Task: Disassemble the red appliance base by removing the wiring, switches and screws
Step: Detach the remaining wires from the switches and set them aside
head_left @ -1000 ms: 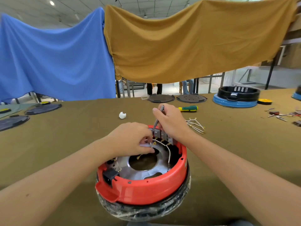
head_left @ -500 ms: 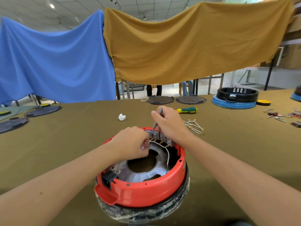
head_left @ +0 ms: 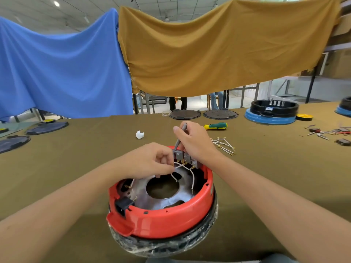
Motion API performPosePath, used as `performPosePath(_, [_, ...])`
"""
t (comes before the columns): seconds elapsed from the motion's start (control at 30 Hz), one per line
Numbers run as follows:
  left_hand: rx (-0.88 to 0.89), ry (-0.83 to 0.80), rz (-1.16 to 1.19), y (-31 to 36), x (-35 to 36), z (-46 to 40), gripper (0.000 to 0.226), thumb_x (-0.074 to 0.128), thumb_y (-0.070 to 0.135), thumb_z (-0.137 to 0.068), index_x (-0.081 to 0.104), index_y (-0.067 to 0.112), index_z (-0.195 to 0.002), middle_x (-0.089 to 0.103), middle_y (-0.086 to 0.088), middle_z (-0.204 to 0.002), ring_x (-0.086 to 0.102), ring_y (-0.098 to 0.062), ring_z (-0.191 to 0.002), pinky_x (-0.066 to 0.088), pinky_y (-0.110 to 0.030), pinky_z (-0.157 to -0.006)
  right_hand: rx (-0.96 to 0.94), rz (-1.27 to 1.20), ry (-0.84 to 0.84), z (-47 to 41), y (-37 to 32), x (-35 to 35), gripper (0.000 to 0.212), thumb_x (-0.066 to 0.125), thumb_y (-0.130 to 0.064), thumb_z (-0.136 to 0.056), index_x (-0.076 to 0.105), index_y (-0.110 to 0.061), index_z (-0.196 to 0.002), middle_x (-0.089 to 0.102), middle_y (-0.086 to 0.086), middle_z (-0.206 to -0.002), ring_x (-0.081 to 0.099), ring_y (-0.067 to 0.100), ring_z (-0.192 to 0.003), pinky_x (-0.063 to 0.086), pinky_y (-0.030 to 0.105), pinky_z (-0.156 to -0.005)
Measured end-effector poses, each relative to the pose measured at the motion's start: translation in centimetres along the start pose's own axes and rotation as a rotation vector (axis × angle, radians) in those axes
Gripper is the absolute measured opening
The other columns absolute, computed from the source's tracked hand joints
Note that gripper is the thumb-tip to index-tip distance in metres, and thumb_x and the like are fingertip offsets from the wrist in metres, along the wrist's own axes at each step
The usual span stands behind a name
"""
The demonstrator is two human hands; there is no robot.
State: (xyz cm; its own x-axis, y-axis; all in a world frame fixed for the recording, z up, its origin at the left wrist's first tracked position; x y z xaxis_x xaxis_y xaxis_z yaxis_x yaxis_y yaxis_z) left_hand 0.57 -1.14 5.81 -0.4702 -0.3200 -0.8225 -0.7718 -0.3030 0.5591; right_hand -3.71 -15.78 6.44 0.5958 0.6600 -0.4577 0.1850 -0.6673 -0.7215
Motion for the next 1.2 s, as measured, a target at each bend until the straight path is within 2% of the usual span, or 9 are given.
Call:
performPosePath(0.1, [-0.026,0.030,0.192,-0.2,-1.8,0.5,0.012,0.072,0.021,-0.089,0.066,0.014,-0.080,0.065,-0.004,-0.067,0.060,-0.010,-0.061,0.045,-0.018,-0.053,-0.025,-0.046,-0.010,0.1,-0.2,-0.1,0.039,0.051,-0.033,-0.101,0.054,0.001,-0.081,0.068,0.017,-0.069,0.065,0.016,-0.057,0.052,0.040,-0.066])
performPosePath(0.27, [-0.068,0.159,0.363,-2.0,-2.8,1.6,0.013,0.075,0.021,-0.085,0.069,0.018,-0.074,0.068,-0.002,-0.070,0.061,-0.011,-0.064,0.044,-0.020,-0.053,-0.110,-0.160,-0.060,0.4,-0.6,-0.2,0.036,0.051,-0.037,-0.102,0.066,-0.010,-0.084,0.061,-0.002,-0.052,0.055,0.006,-0.048,0.043,0.023,-0.058])
performPosePath(0.4, [-0.068,0.276,0.455,-3.0,-3.1,1.8,0.011,0.074,0.020,-0.086,0.071,0.015,-0.077,0.069,-0.005,-0.073,0.059,-0.011,-0.061,0.042,-0.021,-0.050,-0.180,-0.181,-0.026,0.6,-0.9,-0.4,0.026,0.056,-0.032,-0.100,0.068,-0.015,-0.085,0.063,-0.003,-0.059,0.055,0.004,-0.052,0.044,0.022,-0.059])
performPosePath(0.53, [-0.082,0.260,0.479,-3.3,-3.0,1.5,0.011,0.076,0.023,-0.085,0.071,0.019,-0.075,0.070,-0.005,-0.075,0.060,-0.011,-0.060,0.041,-0.019,-0.046,-0.234,-0.073,-0.046,0.8,-1.3,-0.2,0.009,0.067,-0.028,-0.093,0.072,-0.020,-0.095,0.070,-0.010,-0.082,0.064,0.008,-0.076,0.053,0.026,-0.072])
performPosePath(0.6, [-0.088,0.242,0.448,-3.2,-3.0,1.1,0.012,0.077,0.026,-0.084,0.072,0.018,-0.076,0.071,-0.006,-0.075,0.061,-0.011,-0.060,0.041,-0.019,-0.044,-0.257,-0.072,-0.057,1.0,-1.4,-0.2,0.008,0.071,-0.026,-0.091,0.071,-0.021,-0.097,0.069,-0.005,-0.082,0.061,0.012,-0.072,0.052,0.025,-0.067])
performPosePath(0.7, [-0.064,0.278,0.414,-2.9,-3.0,0.2,0.014,0.076,0.025,-0.085,0.070,0.019,-0.073,0.069,-0.005,-0.071,0.061,-0.013,-0.059,0.039,-0.019,-0.042,-0.281,-0.075,-0.067,1.0,-1.4,-0.2,0.009,0.073,-0.023,-0.089,0.071,-0.022,-0.098,0.067,-0.004,-0.078,0.052,0.003,-0.061,0.044,0.016,-0.059])
performPosePath(0.93, [0.031,0.339,0.448,-2.9,-2.0,-0.7,0.017,0.075,0.021,-0.085,0.066,0.021,-0.070,0.059,-0.004,-0.054,0.049,-0.009,-0.045,0.035,-0.017,-0.041,-0.333,0.083,-0.006,0.8,-1.2,0.1,0.011,0.068,-0.021,-0.091,0.072,-0.022,-0.101,0.067,-0.011,-0.081,0.058,0.006,-0.068,0.050,0.020,-0.064])
performPosePath(1.07, [0.108,0.366,0.467,-2.5,-2.1,-0.5,0.005,0.076,0.022,-0.085,0.071,0.021,-0.084,0.064,-0.001,-0.064,0.057,-0.014,-0.054,0.042,-0.022,-0.042,-0.319,0.069,0.037,0.7,-1.0,-0.3,0.008,0.067,-0.021,-0.089,0.072,-0.022,-0.094,0.066,-0.011,-0.074,0.056,0.003,-0.062,0.044,0.014,-0.058])
performPosePath(1.2, [0.161,0.380,0.526,-2.4,-2.2,-0.4,0.013,0.075,0.014,-0.085,0.071,0.020,-0.095,0.070,-0.009,-0.086,0.065,-0.020,-0.063,0.051,-0.027,-0.048,-0.315,0.044,0.062,0.8,-0.9,-0.4,0.007,0.069,-0.020,-0.088,0.073,-0.021,-0.093,0.066,-0.011,-0.070,0.056,0.001,-0.061,0.042,0.012,-0.060])
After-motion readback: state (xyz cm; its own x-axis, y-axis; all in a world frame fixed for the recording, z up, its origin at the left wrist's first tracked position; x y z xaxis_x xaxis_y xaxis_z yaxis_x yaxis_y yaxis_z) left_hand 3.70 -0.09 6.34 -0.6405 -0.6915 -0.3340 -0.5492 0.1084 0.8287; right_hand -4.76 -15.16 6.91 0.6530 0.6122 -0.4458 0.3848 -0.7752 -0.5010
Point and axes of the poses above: each hand's wrist, its own z-axis away from the middle knuckle, its own x-axis out of the palm, y = z × x, the point moved 4 cm from there along -z, towards the middle knuckle
